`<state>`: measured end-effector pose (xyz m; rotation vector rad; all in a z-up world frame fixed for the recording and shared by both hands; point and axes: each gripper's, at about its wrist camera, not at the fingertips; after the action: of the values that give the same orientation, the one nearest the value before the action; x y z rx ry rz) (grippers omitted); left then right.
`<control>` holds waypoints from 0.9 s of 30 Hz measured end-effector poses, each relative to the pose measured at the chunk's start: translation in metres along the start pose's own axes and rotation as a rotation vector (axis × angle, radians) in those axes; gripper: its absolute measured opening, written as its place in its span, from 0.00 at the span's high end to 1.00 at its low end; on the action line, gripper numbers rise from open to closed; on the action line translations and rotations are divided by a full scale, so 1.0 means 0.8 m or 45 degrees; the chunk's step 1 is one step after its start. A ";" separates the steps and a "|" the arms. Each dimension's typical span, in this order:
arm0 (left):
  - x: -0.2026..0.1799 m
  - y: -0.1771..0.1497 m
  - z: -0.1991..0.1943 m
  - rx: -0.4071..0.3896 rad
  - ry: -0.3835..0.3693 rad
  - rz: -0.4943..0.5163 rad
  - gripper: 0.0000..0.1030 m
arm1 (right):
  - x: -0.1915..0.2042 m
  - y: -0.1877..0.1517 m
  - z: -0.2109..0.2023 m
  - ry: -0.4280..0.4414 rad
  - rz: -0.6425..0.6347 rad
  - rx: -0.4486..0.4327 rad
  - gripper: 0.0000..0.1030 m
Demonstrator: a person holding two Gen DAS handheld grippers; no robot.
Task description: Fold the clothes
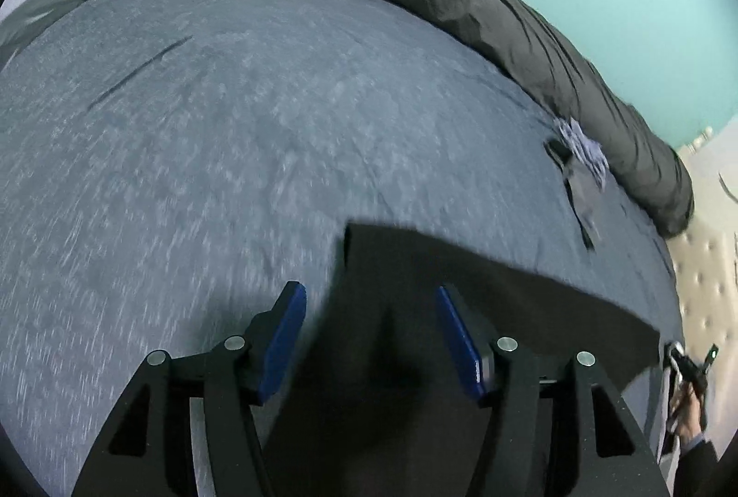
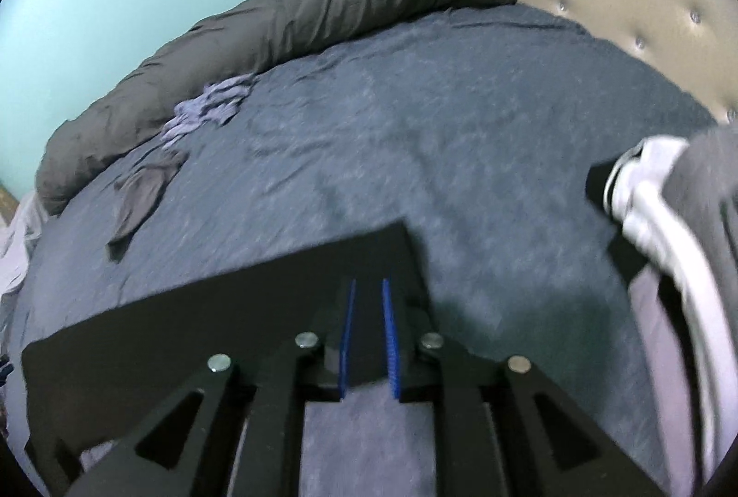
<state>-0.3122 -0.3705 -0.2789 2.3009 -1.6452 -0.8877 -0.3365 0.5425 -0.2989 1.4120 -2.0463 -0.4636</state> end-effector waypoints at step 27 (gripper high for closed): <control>0.086 -0.249 -0.085 0.167 -0.141 -0.263 0.32 | -0.004 -0.285 -0.167 0.112 -0.070 0.282 0.72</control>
<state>-0.0995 -0.3719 -0.3419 2.5923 -1.5717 -0.9929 -0.0856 0.4676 -0.3330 1.5914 -2.0412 -0.1976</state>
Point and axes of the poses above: each gripper's, at about its wrist camera, not at the fingertips, and z roughly the way its jaws point, x to its left, y to its top, and after that the axes turned 1 degree about y, right-handed
